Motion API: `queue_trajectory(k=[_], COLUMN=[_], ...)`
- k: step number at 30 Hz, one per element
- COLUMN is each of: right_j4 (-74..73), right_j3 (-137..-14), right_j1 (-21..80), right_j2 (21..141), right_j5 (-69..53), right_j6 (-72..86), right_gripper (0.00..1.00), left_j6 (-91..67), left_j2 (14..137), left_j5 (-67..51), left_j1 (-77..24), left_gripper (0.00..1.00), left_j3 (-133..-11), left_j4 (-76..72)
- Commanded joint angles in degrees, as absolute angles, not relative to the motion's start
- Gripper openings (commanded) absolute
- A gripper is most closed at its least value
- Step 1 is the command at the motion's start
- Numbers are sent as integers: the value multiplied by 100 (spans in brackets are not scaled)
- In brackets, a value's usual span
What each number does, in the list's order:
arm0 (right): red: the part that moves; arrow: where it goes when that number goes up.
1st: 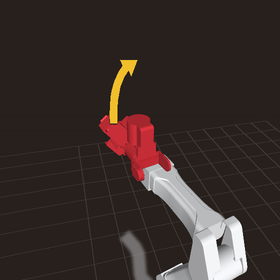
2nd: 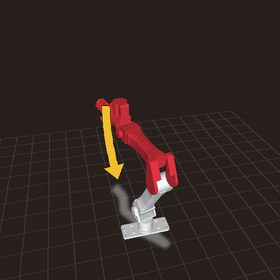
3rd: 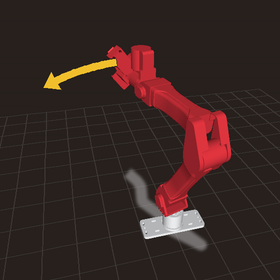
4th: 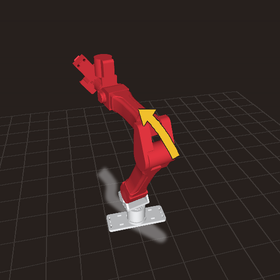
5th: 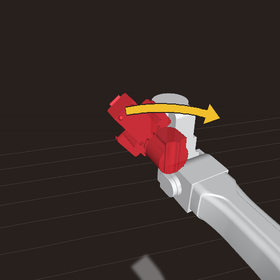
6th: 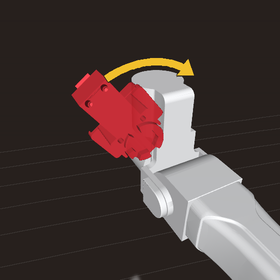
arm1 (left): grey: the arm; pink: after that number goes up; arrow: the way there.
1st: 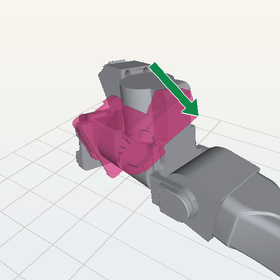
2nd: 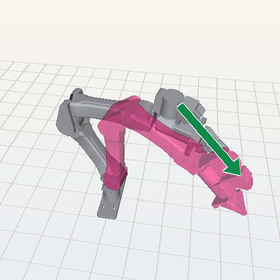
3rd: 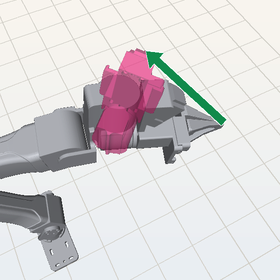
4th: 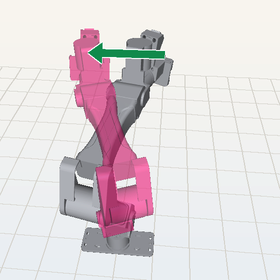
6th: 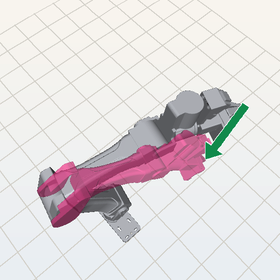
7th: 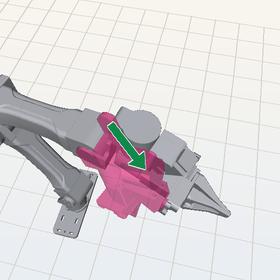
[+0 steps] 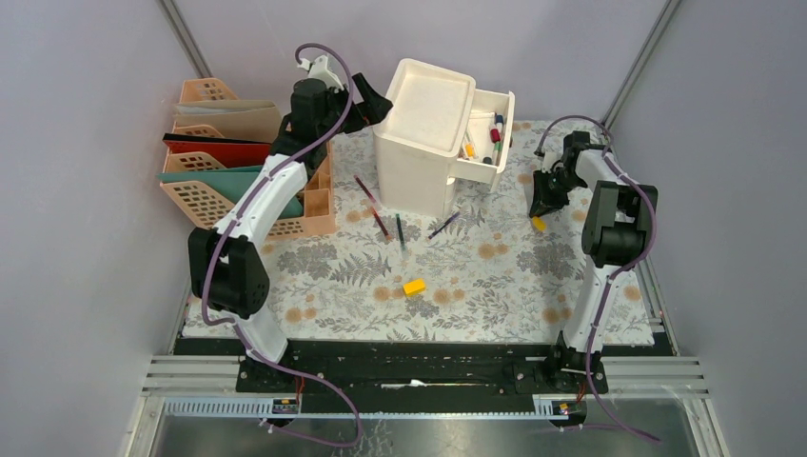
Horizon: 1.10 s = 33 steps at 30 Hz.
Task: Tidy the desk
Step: Place the stationery at the center of the board.
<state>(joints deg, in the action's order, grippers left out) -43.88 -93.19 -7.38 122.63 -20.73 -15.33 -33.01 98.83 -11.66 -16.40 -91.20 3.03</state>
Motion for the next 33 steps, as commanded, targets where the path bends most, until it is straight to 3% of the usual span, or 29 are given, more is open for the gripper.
queue_trajectory(k=[1,3,4,5,6,7,23,28,29,33], right_j4=[-4436,-4436,-4436,-2218,-2288,-2176,-2079,-1315,-1307,-3603], right_j3=[-9536,-9519,-9511,-9499,-9444,-9297,-9385,-9496,-9620,-12432], right_j1=[-703,-703,-703,-703,-703,-703,-703,-694,-705,-774], right_j2=[12190,12093,12033,11966,11884,11791,11366,10855,10881,11925], right_j5=[-2195,-2195,-2195,-2632,-3068,-3114,-3246,-2596,-2314,-3831], right_j6=[-1510,-1510,-617,-630,-675,-736,-1103,-1501,-1250,-1725], right_gripper=[6,6,6,6,77,98,99,99,98,95], left_j6=[-3235,-3232,-3234,-3226,-3216,-3217,-3212,-3119,-3103,-3119], left_j2=[9545,9538,9523,9507,9502,9494,9288,9244,9233,9197], left_j5=[-1076,-1083,-1078,-1073,-1075,-1079,-1044,-971,-951,-834], left_j1=[-1650,-1647,-1645,-1649,-1652,-1652,-1652,-1651,-1652,-1643], left_gripper=[99,99,99,99,99,99,99,99,99,99], left_j3=[-9083,-9081,-9075,-9065,-9054,-9041,-8781,-8801,-8787,-8714], left_j4=[73,77,79,80,79,86,18,22,-43,-263])
